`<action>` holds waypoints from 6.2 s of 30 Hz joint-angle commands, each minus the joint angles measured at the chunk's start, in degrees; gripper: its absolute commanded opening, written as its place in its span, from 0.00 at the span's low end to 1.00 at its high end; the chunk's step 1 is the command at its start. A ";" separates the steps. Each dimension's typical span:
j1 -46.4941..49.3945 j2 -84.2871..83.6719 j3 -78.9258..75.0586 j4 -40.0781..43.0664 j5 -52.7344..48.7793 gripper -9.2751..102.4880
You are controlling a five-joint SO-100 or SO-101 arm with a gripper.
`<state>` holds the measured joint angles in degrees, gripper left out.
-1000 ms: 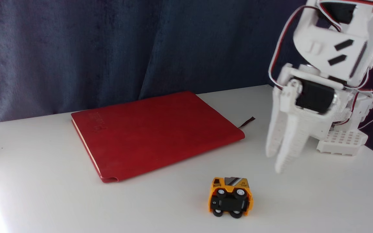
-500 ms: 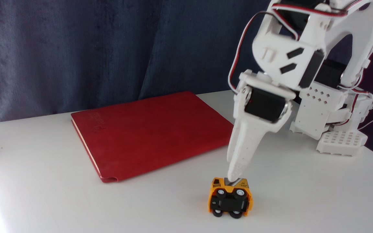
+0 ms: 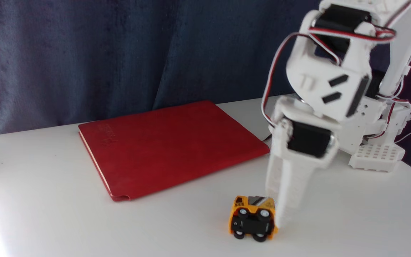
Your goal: Grasp a toy truck onto the red notebook.
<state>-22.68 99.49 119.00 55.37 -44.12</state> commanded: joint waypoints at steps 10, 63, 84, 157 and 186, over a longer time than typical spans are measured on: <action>0.26 -5.89 -9.49 4.04 -0.70 0.34; 8.26 4.39 -19.69 21.18 -4.92 0.12; 29.44 9.58 -24.79 24.52 -10.72 0.12; 10.20 14.77 -15.56 29.36 -0.09 0.16; -5.27 37.79 24.17 3.08 16.79 0.11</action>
<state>-28.12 135.53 141.77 59.77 -27.86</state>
